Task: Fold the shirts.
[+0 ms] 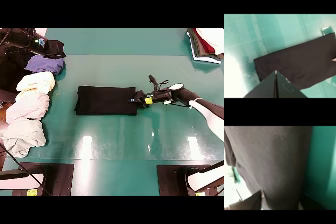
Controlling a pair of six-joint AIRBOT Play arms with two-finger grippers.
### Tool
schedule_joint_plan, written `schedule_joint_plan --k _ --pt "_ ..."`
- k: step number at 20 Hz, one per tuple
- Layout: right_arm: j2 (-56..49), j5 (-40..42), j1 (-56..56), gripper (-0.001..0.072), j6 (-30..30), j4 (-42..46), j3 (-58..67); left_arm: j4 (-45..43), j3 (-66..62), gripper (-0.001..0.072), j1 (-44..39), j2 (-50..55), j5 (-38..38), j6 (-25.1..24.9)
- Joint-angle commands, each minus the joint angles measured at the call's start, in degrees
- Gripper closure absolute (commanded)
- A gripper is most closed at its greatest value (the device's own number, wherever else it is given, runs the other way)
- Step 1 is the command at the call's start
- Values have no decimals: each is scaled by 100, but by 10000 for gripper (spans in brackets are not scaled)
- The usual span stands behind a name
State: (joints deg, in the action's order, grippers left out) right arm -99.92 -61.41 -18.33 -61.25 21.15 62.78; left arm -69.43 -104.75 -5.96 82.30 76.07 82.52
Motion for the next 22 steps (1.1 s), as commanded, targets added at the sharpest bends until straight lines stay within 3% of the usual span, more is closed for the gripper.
schedule_joint_plan --k 1,2,4,6,11,18,22 --pt "-122 365 -264 282 236 -361 -28 7 2 685 4 -4 -4 -2" --pt "-122 407 -282 292 243 -358 -28 7 2 685 4 -4 -4 -2" --pt "-94 446 -291 694 332 -350 -31 22 2 685 4 -4 -2 -2" --pt "92 511 -219 694 566 -334 -33 114 2 685 -2 -4 -2 0" --pt "1373 815 892 696 417 136 -297 103 2 686 -313 -4 103 -2" --pt "3827 1091 4804 695 205 804 -1882 101 2 686 -782 -4 -216 0" --pt "4540 1408 6902 695 116 1110 -2424 101 0 685 -1027 -4 -503 2"
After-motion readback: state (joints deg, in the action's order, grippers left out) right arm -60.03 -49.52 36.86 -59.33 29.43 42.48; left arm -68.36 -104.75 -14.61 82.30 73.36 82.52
